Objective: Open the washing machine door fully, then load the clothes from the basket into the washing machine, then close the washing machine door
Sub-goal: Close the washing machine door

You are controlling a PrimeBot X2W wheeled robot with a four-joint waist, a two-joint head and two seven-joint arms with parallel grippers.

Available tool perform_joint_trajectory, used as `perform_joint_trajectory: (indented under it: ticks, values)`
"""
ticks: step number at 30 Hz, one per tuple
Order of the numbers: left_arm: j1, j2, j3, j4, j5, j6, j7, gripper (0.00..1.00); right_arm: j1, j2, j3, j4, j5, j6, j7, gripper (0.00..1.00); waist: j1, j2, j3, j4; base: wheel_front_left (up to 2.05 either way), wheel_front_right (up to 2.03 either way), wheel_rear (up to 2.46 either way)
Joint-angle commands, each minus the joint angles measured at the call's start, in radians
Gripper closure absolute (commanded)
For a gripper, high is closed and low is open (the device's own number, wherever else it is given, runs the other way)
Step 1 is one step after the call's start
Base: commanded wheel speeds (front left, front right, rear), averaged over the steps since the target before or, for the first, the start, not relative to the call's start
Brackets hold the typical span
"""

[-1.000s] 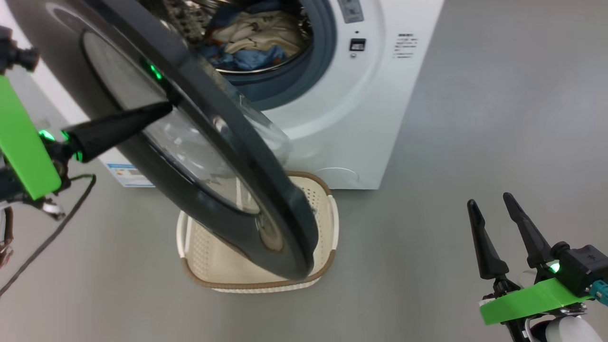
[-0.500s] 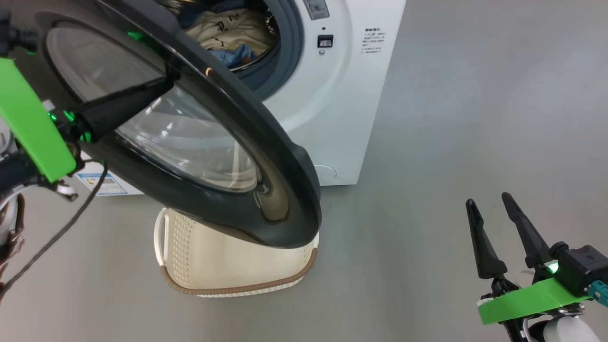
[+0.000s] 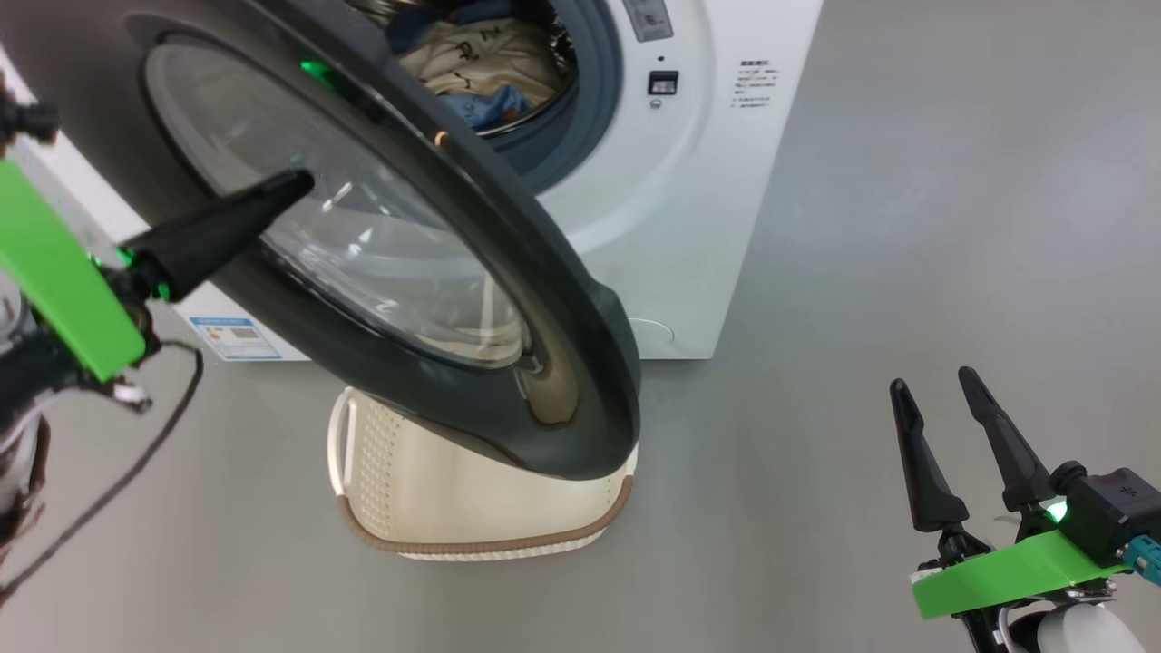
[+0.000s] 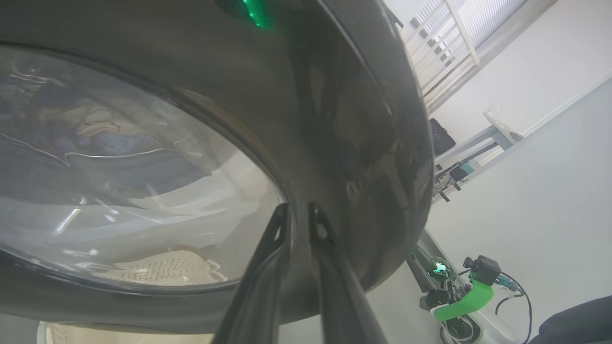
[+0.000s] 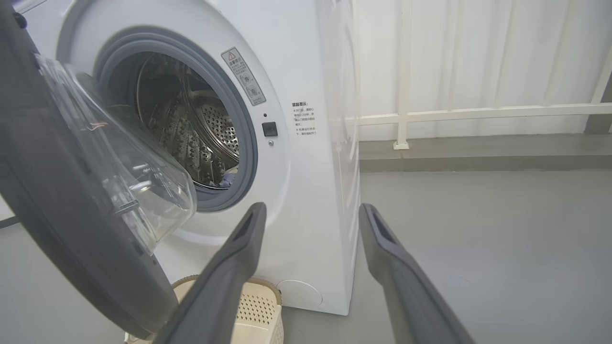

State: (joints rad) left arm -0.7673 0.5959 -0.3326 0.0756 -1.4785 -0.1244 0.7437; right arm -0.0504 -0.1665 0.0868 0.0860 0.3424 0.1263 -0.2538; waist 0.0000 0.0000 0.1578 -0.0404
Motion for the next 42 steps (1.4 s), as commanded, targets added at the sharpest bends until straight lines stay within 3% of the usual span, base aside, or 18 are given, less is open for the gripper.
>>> perform_joint_trajectory:
  ticks: [1,3,6,8,9,10,11,24,37,42]
  values:
    - [-0.002,0.060,0.039,-0.026,-0.013,-0.006,-0.016,0.88,0.004,-0.018,0.013,-0.027,-0.008,0.004,-0.008,0.00,0.0000,0.0000,-0.006,0.013,0.00,0.00,0.00]
    - [0.026,0.065,0.041,-0.027,-0.016,-0.006,-0.045,0.77,0.005,-0.020,0.012,-0.026,-0.009,0.004,-0.008,0.00,0.0000,0.0000,-0.008,0.021,0.00,0.00,0.00]
    - [0.072,0.077,0.040,-0.028,-0.014,-0.006,-0.085,0.73,0.005,-0.022,0.012,-0.028,-0.010,0.004,-0.008,0.00,0.0000,0.0000,-0.010,0.033,0.00,0.00,0.00]
    - [0.118,0.087,0.036,-0.026,-0.011,-0.006,-0.129,0.60,0.005,-0.026,0.012,-0.028,-0.009,0.004,-0.008,0.00,0.0000,0.0000,-0.013,0.044,0.00,0.00,0.00]
    - [0.133,0.090,0.035,-0.024,-0.010,-0.006,-0.145,0.50,0.006,-0.027,0.012,-0.028,-0.009,0.004,-0.008,0.00,0.0000,0.0000,-0.014,0.048,0.00,0.00,0.00]
    - [0.146,0.095,0.033,-0.023,-0.006,-0.006,-0.161,0.18,0.006,-0.029,0.012,-0.029,-0.009,0.004,-0.008,0.00,0.0000,0.0000,-0.015,0.052,0.00,0.00,0.00]
    - [0.159,0.098,0.030,-0.021,-0.001,-0.006,-0.179,0.00,0.008,-0.030,0.011,-0.028,-0.009,0.004,-0.008,0.00,0.0000,0.0000,-0.017,0.056,0.00,0.00,0.00]
    - [0.279,0.104,-0.010,0.060,0.080,-0.006,-0.521,0.00,0.013,-0.041,0.019,-0.025,-0.008,0.004,-0.008,0.00,0.0000,0.0000,-0.037,0.097,0.00,0.00,0.00]
    - [0.364,0.033,-0.090,0.174,0.091,-0.006,-0.918,0.00,0.014,-0.043,0.025,-0.023,-0.007,0.004,-0.008,0.00,0.0000,0.0000,-0.041,0.121,0.00,0.00,0.00]
    - [0.398,0.005,-0.113,0.202,0.099,-0.006,-0.991,0.00,0.015,-0.045,0.026,-0.023,-0.007,0.004,-0.008,0.00,0.0000,0.0000,-0.042,0.131,0.00,0.00,0.00]
